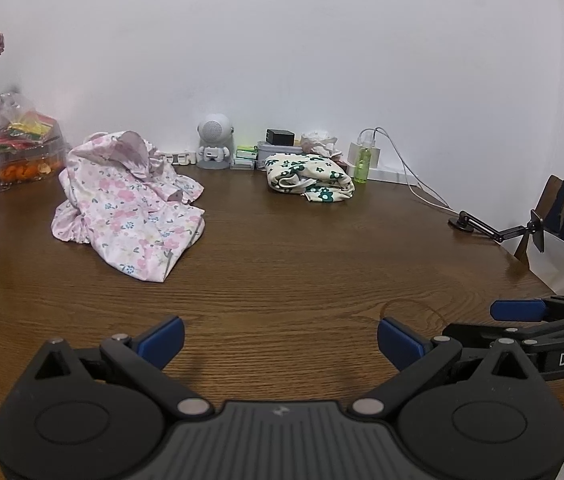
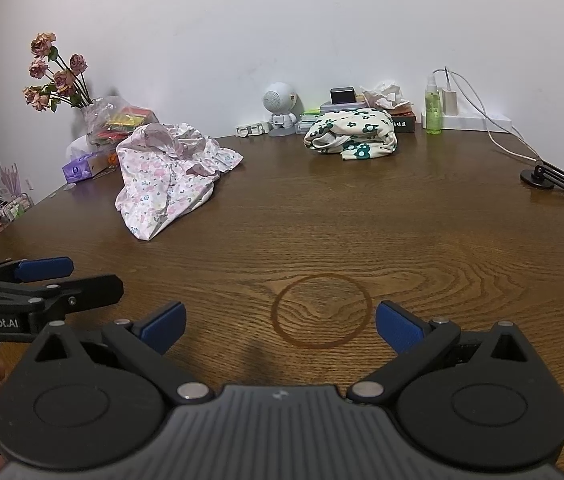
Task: Fold clothes
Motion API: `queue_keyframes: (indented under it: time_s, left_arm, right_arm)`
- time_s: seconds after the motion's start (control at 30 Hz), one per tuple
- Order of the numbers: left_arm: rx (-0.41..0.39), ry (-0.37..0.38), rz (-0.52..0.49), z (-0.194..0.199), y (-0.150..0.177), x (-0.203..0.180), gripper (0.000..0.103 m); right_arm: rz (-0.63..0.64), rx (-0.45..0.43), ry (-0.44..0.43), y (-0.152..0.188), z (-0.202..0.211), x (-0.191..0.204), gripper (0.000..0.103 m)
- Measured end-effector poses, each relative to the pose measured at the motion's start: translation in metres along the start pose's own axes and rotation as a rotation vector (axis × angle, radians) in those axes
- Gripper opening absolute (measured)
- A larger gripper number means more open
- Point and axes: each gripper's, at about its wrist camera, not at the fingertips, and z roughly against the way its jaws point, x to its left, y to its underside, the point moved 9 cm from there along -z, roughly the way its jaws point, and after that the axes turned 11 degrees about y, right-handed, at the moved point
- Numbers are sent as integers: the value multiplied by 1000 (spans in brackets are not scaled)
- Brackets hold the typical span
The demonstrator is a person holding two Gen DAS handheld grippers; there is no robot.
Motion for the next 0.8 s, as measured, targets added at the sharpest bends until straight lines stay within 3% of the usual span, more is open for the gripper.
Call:
queue_keyframes:
  time_s: [0.8]
  left_arm:
    - [-11,7,3,2,-1,1,103]
  right_arm:
    - [7,3,0,1,0,2,103]
